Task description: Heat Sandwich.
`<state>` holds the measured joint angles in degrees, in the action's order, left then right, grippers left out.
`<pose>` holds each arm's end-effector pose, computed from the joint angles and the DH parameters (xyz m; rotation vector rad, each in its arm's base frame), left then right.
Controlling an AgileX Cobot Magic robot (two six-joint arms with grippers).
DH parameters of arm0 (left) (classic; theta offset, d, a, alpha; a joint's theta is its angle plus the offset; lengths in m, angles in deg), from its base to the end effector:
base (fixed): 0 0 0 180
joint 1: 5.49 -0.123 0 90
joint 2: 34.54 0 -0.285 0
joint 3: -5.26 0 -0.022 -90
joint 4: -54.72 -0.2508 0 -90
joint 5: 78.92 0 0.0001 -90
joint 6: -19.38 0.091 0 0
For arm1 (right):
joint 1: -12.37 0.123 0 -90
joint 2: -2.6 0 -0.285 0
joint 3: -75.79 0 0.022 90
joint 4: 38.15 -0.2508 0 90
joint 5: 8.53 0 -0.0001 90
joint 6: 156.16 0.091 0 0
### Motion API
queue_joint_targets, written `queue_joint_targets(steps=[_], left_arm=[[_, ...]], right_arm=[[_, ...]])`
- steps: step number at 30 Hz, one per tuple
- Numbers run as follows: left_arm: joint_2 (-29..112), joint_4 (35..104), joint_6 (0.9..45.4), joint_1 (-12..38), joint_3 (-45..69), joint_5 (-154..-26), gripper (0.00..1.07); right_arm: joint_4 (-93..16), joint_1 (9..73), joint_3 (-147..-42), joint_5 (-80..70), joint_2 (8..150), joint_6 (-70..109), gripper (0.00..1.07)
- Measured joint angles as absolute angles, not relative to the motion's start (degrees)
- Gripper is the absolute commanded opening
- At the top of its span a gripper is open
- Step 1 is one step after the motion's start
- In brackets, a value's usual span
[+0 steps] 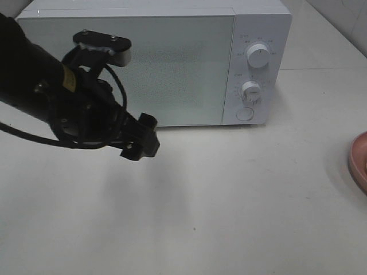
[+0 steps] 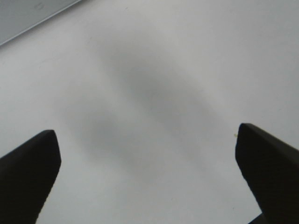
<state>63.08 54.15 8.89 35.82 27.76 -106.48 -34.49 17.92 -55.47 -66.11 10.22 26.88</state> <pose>0.2364 -0.2072 0.2217 0.7036 2.5160 -0.3223 -0.0023 -0.0052 0.2812 -0.0427 1.9867 0.0212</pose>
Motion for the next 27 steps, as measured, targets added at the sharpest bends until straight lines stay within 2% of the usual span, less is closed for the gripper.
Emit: queue_joint_targets(steps=[3,9,16,27], left_arm=[[62.05,54.26,8.89,34.22,27.76,-109.63,0.97],[57.24,54.38,8.89,27.11,27.76,-117.59,0.96],[52.71,54.43,9.35,21.44,27.76,-122.69,0.96],[45.72,54.72,14.16,6.71,27.76,-131.29,0.96]], right_arm=[[-34.49,17.92,-55.47,-66.11,10.22,26.88,0.75],[-34.49,17.92,-55.47,-66.11,10.22,26.88,0.75],[-34.49,17.92,-55.47,-66.11,10.22,26.88,0.75],[-34.49,17.92,-55.47,-66.11,10.22,26.88,0.75]])
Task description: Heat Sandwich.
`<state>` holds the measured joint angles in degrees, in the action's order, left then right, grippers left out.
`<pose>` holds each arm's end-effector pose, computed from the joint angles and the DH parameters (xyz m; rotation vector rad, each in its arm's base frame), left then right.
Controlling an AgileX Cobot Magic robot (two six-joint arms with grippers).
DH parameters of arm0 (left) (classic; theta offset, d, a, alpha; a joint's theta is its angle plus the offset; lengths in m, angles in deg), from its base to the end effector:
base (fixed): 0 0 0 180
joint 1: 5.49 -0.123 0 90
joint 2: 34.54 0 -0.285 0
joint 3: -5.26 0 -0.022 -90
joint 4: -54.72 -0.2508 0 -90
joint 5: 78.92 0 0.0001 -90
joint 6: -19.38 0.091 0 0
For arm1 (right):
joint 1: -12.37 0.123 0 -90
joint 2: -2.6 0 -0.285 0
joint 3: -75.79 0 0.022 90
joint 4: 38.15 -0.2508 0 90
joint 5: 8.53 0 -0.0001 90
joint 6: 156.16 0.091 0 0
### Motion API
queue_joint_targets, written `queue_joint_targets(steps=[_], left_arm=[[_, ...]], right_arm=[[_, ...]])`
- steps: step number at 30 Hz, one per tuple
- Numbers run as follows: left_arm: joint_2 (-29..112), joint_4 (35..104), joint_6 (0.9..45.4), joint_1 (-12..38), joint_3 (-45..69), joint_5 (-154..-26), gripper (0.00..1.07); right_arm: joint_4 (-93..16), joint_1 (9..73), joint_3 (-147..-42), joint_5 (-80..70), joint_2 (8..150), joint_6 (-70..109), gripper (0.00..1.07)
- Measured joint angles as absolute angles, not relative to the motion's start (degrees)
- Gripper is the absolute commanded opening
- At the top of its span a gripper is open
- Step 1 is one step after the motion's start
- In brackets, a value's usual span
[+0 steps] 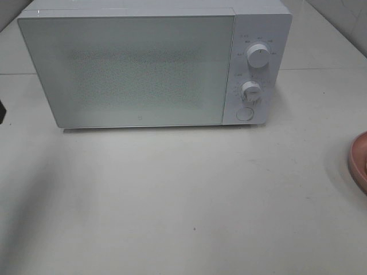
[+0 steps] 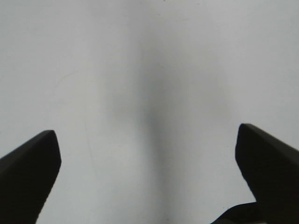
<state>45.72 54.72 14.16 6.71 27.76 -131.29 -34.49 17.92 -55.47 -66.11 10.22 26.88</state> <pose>0.2340 -0.0506 0.2874 0.1650 2.7061 -0.0905 -0.0023 -0.0052 0.2812 -0.0427 1.9867 0.0212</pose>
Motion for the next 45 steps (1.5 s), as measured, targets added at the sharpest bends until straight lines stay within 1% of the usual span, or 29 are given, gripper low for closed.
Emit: queue_joint_targets(steps=[1,2,3,6,7,9,14,21,25,30,34,45], left_arm=[[45.09,54.72,14.79,5.45,27.76,-131.80,0.96],[45.09,54.72,14.79,5.45,27.76,-131.80,0.96],[43.77,54.72,15.65,3.16,27.76,-132.49,0.96],[42.23,55.46,16.80,-0.50,27.76,-133.69,0.96],[42.23,55.46,16.80,-0.50,27.76,-133.69,0.96],[40.45,57.13,17.54,-3.77,27.88,-134.78,0.96],[36.10,59.30,18.97,-7.32,30.74,-135.53,0.96],[28.53,59.47,19.38,-7.72,36.99,-136.85,0.96],[19.25,59.07,19.38,-7.72,42.26,-139.65,0.96],[13.98,58.73,19.38,-7.72,44.04,-140.69,0.96],[4.64,58.56,20.35,-7.72,46.50,-142.80,0.96],[-7.91,58.56,20.46,-7.72,51.43,-142.23,0.96]], right_arm=[[-34.49,17.92,-55.47,-66.11,10.22,26.88,0.75],[-34.49,17.92,-55.47,-66.11,10.22,26.88,0.75],[-34.49,17.92,-55.47,-66.11,10.22,26.88,0.75],[-34.49,17.92,-55.47,-66.11,10.22,26.88,0.75],[-34.49,17.92,-55.47,-66.11,10.22,26.88,0.75],[-34.49,17.92,-55.47,-66.11,10.22,26.88,0.75],[-34.49,17.92,-55.47,-66.11,10.22,26.88,0.75],[-34.49,17.92,-55.47,-66.11,10.22,26.88,0.75],[-34.49,17.92,-55.47,-66.11,10.22,26.88,0.75],[-34.49,17.92,-55.47,-66.11,10.22,26.88,0.75],[-34.49,17.92,-55.47,-66.11,10.22,26.88,0.75],[-34.49,17.92,-55.47,-66.11,10.22,26.88,0.75]])
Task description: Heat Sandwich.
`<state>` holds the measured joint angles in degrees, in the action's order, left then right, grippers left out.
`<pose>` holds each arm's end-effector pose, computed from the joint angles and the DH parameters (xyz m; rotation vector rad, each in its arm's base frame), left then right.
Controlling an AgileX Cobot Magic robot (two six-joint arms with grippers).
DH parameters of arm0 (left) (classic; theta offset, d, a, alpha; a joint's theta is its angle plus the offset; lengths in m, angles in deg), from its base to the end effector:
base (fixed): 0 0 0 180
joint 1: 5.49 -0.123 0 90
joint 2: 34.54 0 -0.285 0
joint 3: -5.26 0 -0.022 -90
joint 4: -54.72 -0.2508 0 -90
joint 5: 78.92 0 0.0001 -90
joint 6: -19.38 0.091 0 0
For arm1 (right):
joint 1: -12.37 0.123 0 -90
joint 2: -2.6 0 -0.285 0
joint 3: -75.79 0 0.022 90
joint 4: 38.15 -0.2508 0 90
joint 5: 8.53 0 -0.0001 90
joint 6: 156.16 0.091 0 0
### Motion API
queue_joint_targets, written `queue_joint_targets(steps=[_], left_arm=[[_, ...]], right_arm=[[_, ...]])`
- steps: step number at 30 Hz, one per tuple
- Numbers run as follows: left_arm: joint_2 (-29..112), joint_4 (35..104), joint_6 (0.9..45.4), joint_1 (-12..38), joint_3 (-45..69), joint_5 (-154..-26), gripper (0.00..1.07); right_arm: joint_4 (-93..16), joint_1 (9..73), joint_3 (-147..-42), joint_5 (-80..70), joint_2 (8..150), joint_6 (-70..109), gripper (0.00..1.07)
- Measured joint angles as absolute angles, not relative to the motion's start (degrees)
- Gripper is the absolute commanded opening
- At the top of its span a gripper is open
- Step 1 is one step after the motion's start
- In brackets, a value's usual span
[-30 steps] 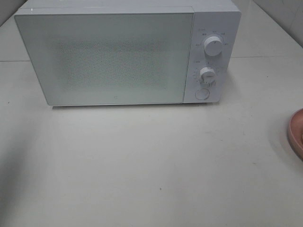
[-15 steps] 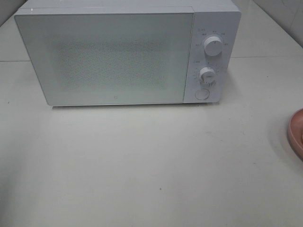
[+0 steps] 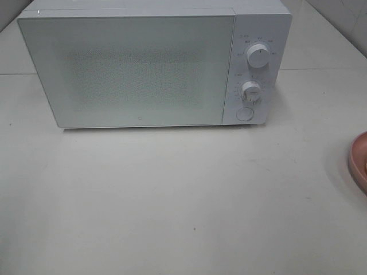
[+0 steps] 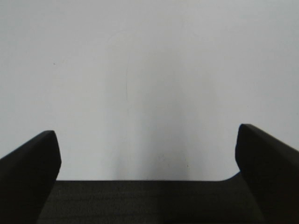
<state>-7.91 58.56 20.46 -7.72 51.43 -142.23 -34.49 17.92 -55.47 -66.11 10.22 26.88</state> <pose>0.0415 -0.0038 0.2804 -0.0309 2.3734 -0.0578 -0.0023 -0.0052 0.2812 -0.0427 1.9867 0.0212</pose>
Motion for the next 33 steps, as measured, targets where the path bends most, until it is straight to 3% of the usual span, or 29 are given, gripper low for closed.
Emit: queue_joint_targets(steps=[14,33], left_arm=[[-25.15,58.39,20.46,-7.72,52.80,-141.20,0.96],[-26.99,58.39,20.46,-7.72,52.80,-141.20,0.96]], right_arm=[[-34.49,17.92,-55.47,-66.11,10.22,26.88,0.75],[-34.49,17.92,-55.47,-66.11,10.22,26.88,0.75]])
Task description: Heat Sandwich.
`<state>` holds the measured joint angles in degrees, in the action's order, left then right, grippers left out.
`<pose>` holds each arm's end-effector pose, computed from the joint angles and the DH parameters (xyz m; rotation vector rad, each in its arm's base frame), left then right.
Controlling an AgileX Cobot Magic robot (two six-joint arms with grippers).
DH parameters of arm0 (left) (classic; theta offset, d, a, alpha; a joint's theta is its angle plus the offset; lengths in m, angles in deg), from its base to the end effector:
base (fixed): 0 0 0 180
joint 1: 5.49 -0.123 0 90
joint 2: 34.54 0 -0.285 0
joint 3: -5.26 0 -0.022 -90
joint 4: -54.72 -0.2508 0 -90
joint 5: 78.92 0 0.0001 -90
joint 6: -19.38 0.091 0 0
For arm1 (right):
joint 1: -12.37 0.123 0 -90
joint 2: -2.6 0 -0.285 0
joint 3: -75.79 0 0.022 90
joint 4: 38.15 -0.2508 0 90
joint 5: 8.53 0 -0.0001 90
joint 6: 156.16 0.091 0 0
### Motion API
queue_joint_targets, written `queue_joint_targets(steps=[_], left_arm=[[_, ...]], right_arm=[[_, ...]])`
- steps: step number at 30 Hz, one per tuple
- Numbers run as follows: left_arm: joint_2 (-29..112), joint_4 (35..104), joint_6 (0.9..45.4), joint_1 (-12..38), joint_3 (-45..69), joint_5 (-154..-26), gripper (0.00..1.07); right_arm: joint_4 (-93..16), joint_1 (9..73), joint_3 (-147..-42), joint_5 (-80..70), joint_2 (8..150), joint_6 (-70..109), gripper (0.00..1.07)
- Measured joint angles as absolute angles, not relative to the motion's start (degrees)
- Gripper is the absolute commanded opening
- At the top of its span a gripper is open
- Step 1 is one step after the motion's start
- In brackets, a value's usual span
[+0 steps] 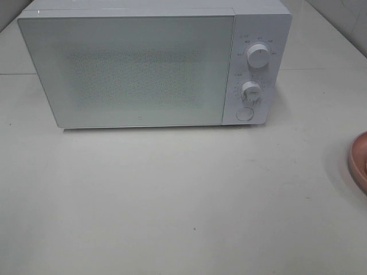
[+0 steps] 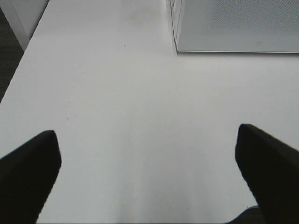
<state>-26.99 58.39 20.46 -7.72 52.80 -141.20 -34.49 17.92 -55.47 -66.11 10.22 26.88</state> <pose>-0.0086 -0.0055 0.2802 -0.0157 2.0470 -0.0406 -0.0023 -0.0052 0.2812 -0.0427 1.9867 0.0212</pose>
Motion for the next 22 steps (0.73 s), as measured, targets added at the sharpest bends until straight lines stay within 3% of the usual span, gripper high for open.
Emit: queue_joint_targets(steps=[22], left_arm=[[-26.99,58.39,20.46,-7.72,52.80,-141.20,0.96]], right_arm=[[-34.49,17.92,-55.47,-66.11,10.22,26.88,0.75]])
